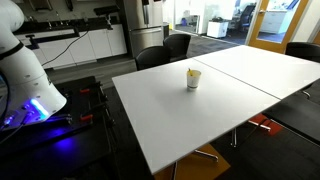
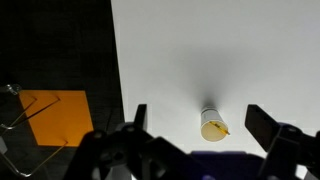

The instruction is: Take the pen from the cup and put it on the table

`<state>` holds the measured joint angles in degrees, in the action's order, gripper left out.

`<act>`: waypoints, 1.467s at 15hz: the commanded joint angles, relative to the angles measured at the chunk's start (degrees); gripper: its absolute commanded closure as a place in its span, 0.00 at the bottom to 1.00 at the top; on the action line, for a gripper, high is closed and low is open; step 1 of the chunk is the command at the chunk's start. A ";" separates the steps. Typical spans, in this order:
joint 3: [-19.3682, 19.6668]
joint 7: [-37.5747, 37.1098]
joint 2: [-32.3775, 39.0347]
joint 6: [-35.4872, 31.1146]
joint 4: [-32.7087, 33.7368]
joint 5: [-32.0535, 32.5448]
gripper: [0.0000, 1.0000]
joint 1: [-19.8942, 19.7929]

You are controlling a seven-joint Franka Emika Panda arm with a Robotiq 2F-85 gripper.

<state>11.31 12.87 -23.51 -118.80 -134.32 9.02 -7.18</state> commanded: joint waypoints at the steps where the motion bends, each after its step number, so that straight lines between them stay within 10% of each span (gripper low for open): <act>1: -0.24 0.20 0.14 -0.68 0.01 -0.07 0.00 -0.34; 22: 8.89 45.97 9.84 -7.23 3.29 -37.03 0.00 7.66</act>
<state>18.68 51.35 -16.47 -129.77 -133.93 -22.37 -0.72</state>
